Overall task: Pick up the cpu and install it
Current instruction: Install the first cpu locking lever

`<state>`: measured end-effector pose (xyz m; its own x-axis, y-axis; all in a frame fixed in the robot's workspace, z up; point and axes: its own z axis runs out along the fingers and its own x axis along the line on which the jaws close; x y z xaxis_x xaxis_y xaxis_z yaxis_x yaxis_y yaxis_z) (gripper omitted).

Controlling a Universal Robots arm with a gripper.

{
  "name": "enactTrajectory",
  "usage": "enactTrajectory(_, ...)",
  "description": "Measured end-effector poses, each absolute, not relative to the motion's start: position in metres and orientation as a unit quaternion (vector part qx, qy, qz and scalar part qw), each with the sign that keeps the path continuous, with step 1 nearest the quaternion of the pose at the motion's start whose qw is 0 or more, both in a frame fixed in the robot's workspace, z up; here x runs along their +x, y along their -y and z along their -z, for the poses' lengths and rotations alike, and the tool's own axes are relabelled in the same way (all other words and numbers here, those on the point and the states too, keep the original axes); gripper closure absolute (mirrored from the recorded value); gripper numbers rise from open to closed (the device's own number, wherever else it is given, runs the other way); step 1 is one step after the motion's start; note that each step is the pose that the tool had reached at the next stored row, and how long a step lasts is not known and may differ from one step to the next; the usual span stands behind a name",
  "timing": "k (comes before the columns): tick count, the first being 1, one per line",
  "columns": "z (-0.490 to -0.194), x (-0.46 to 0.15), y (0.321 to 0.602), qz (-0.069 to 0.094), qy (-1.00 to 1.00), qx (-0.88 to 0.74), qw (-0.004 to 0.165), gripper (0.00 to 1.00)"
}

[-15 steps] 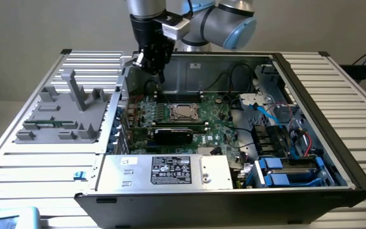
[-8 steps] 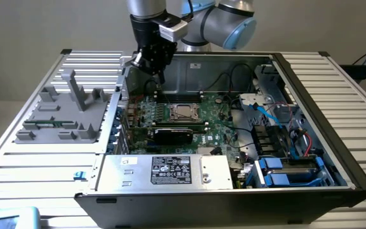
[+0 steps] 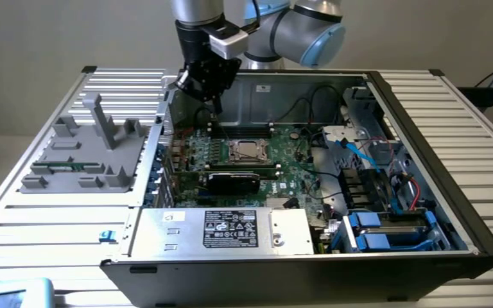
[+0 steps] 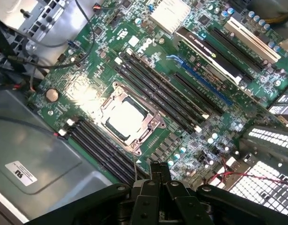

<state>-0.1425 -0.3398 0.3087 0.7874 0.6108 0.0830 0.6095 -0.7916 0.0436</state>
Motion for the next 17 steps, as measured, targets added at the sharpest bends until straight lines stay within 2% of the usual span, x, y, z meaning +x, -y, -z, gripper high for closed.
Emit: enactTrajectory(17,-0.3083,-0.1425,0.3398,-0.045,-0.211,0.976,0.013,0.89)
